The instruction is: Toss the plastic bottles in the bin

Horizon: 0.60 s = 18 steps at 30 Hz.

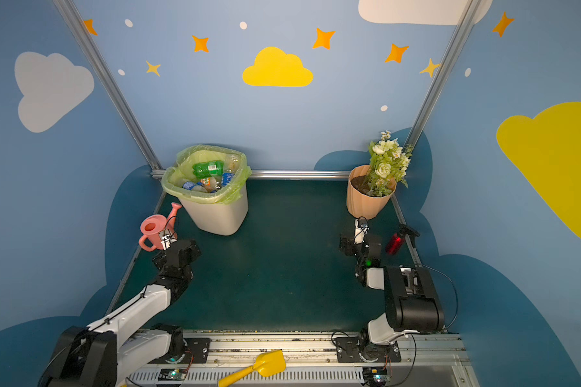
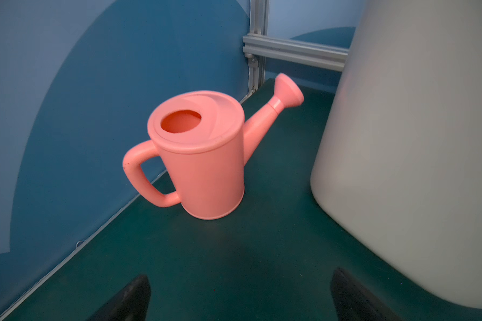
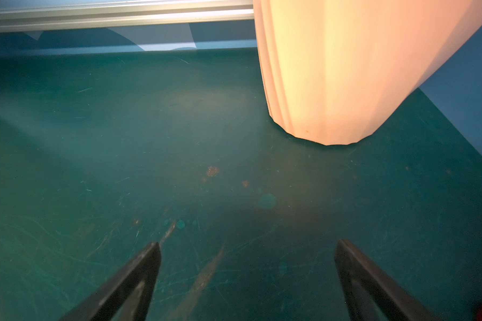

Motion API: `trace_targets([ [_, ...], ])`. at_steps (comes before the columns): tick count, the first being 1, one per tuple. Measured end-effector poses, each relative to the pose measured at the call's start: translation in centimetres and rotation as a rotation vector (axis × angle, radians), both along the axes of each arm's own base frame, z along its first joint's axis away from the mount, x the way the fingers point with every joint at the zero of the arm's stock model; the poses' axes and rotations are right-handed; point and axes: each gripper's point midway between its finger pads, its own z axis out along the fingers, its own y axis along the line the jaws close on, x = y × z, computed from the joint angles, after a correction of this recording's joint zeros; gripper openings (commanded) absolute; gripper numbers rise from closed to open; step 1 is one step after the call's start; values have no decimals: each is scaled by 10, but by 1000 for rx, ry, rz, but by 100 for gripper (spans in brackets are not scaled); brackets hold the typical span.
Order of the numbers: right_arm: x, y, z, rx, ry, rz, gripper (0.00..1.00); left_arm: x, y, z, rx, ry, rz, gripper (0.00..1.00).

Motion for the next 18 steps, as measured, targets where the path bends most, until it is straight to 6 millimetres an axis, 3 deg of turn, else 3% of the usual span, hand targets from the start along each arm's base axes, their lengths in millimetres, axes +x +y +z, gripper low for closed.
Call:
trace_targets([
  [8, -1, 1, -1, 3, 5, 6, 97, 19, 4, -15, 41, 12, -36, 100],
  [14, -1, 1, -1, 3, 6, 6, 97, 37, 9, -17, -25, -64, -89, 100],
  [18, -1, 1, -1, 3, 6, 7, 97, 45, -1, -37, -63, -38, -176, 100],
])
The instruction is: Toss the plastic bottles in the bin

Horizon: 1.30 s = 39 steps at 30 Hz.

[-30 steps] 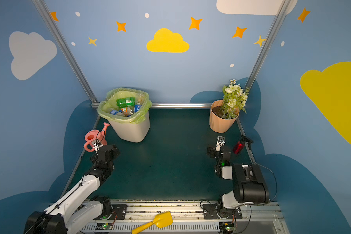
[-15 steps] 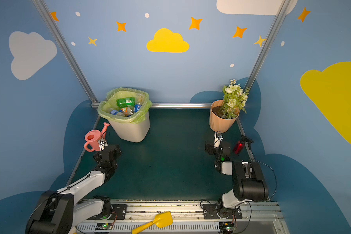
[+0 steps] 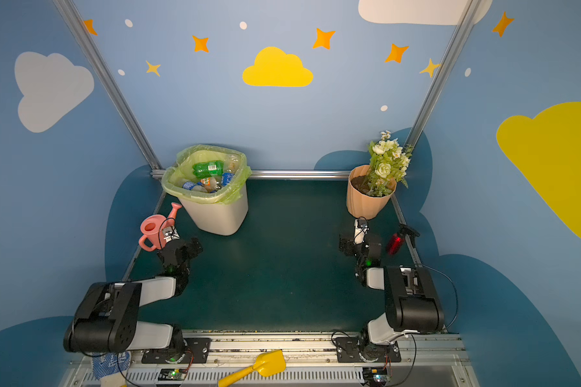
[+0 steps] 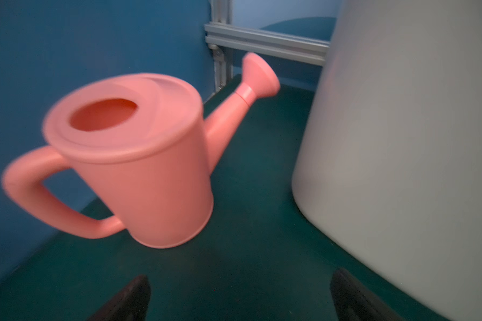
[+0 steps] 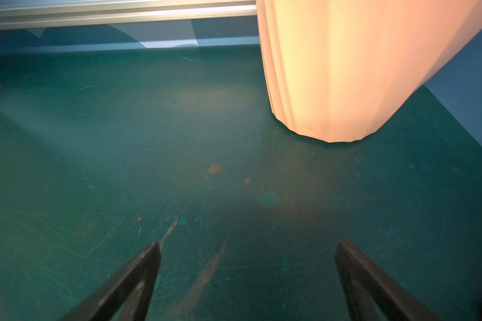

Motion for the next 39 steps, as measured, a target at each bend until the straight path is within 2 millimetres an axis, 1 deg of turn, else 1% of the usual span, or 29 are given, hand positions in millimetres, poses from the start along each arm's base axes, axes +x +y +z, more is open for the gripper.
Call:
trace_targets([
  [4, 0, 0, 0, 0, 0, 0, 97, 14, -9, -15, -18, 48, -52, 100],
  [9, 0, 0, 0, 0, 0, 0, 97, 26, -13, -3, -24, 20, -76, 100],
  [39, 0, 0, 0, 0, 0, 0, 97, 26, -16, -4, -25, 28, -92, 100],
])
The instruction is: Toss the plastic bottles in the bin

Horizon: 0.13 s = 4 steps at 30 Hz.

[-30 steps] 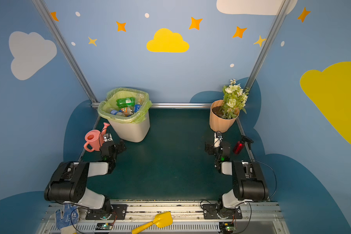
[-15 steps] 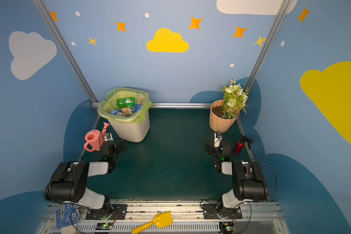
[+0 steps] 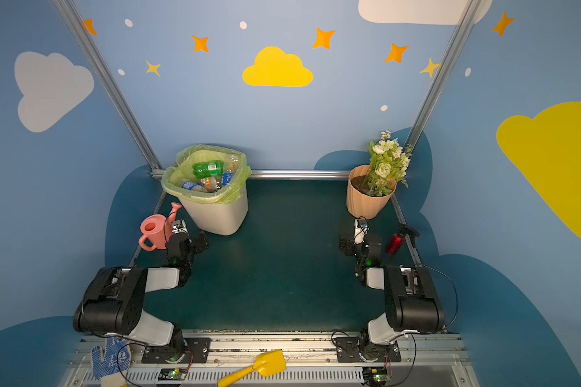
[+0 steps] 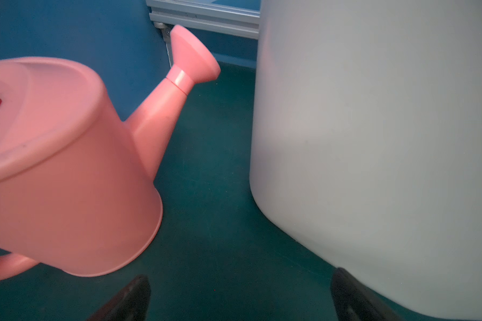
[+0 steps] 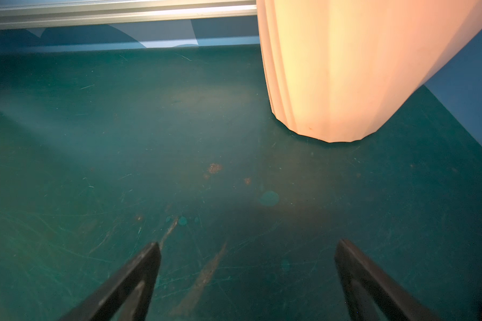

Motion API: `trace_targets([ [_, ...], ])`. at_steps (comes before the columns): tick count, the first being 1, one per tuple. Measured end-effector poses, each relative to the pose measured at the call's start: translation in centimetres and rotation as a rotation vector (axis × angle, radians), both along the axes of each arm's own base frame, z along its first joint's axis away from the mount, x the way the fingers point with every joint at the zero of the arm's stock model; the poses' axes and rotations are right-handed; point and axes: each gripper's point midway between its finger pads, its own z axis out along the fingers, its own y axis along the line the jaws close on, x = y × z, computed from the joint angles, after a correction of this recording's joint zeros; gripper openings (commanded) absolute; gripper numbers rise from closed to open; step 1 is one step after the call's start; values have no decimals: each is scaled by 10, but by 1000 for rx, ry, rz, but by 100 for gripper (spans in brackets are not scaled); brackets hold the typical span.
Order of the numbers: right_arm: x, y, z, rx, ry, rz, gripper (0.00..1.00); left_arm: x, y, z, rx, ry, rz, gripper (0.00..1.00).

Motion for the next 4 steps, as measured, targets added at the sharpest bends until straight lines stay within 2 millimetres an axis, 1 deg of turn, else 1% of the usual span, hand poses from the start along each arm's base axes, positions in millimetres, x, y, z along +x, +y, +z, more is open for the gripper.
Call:
trace_targets([
  [4, 0, 0, 0, 0, 0, 0, 97, 0, 0, 0, 0, 0, 0, 100],
])
